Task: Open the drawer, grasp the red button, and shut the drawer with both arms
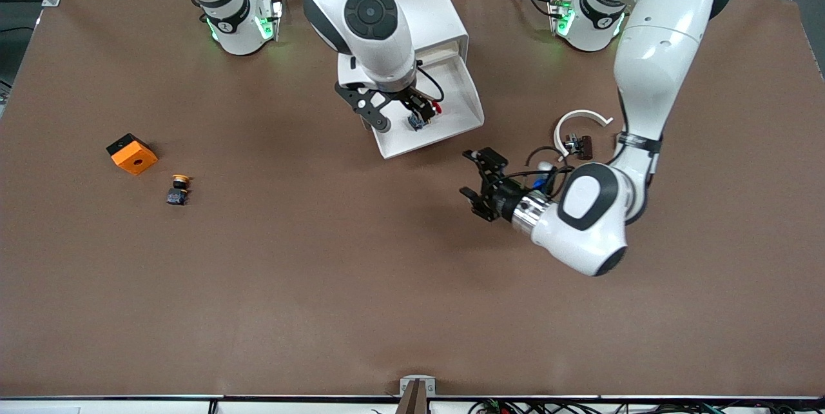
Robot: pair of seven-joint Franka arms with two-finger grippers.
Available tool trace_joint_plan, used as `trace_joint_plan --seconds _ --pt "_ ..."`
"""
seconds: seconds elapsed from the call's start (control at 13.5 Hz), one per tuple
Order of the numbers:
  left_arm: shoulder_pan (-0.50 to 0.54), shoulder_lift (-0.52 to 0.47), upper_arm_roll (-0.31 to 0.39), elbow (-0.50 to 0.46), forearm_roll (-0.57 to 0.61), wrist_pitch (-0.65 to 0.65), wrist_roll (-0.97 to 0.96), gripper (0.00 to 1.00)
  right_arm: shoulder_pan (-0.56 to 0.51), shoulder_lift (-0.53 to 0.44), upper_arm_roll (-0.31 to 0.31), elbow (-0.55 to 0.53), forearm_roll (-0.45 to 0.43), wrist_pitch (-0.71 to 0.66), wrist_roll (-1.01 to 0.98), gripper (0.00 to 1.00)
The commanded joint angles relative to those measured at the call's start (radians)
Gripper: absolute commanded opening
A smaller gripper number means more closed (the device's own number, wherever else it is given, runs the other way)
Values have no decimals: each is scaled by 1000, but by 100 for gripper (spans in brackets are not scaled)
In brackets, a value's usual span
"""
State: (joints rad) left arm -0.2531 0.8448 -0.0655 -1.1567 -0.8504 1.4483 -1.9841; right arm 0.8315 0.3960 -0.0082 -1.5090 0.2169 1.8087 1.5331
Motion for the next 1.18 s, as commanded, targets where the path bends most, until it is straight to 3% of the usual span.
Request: trace_joint_plan --seconds 0.0,0.15,0.3,0.52,0.67,0.89,1.11 --pt "-5 -87 96 0 19 15 193 100 29 38 -10 21 -2 14 21 100" --pt "-15 -160 185 -3 19 73 369 100 46 60 -10 21 -17 15 21 100" --pt "-8 -214 225 -9 63 72 502 100 49 76 -10 18 -27 18 22 100" --pt "-44 -240 196 -11 374 70 716 100 49 101 -10 18 -28 23 22 100" --pt "-84 -253 194 -12 518 114 854 100 47 116 -12 18 -28 27 22 100" --pt "-124 -260 194 -24 621 191 1040 100 49 139 -12 18 -27 52 22 100" --pt "-163 -271 159 -64 694 302 1081 100 51 156 -12 18 -28 70 22 100"
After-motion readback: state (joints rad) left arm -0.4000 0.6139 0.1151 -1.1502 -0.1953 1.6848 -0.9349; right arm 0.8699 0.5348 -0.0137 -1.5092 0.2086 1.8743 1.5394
